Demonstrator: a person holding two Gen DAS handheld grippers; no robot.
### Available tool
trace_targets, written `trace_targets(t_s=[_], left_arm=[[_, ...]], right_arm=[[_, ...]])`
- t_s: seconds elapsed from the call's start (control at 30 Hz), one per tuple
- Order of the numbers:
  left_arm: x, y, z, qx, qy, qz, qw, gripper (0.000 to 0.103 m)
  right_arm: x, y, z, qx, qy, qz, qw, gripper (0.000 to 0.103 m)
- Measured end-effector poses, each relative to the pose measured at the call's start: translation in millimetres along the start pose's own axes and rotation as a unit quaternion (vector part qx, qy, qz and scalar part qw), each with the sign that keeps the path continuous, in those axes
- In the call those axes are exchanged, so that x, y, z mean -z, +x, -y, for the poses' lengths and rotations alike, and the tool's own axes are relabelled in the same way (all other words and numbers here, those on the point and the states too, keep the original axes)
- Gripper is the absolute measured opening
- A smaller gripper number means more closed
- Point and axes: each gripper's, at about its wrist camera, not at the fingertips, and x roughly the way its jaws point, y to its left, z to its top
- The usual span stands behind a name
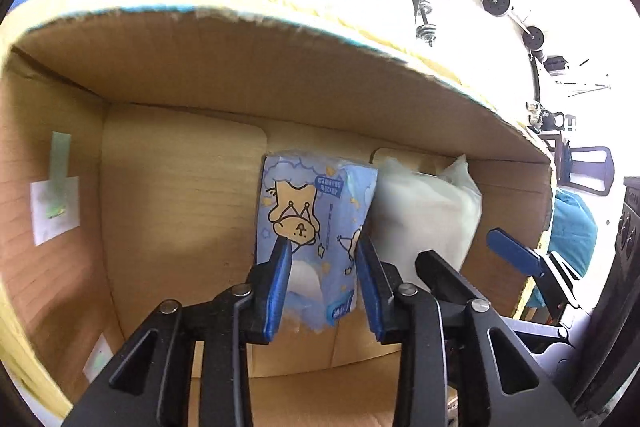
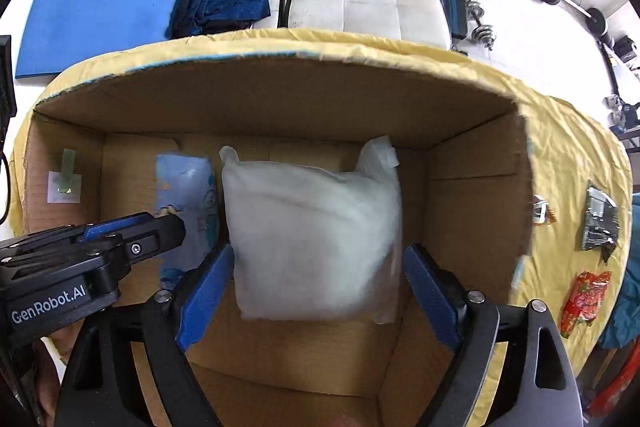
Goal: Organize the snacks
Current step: 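Carry the tissue pack and white bag into the box with both tools, then open both tools, releasing the packs in the box, and lift away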
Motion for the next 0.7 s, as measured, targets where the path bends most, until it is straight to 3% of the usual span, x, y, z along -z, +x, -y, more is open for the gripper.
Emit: trace_targets(t_s=[0.27, 0.47, 0.63, 0.7], left_arm=[[37, -37, 12, -0.032, 0.017, 0.053, 0.9979, 0.037], [68, -53, 3, -0.084, 0.033, 0.084, 0.9924, 0.044], [102, -70, -4, -0.119, 0.043, 0.126, 0.9840, 0.064], [111, -77, -8, -0.121, 0.047, 0.145, 0.9809, 0.088]], right_arm=[[24, -25, 1, 0.010, 0.000, 0.002, 1.000, 0.090], [57, -42, 1, 0.004, 0.007, 0.009, 1.000, 0.101], [89, -72, 4, 0.013, 0.009, 0.040, 0.999, 0.103], [100, -85, 5, 0.013, 0.009, 0.049, 0.999, 0.103]])
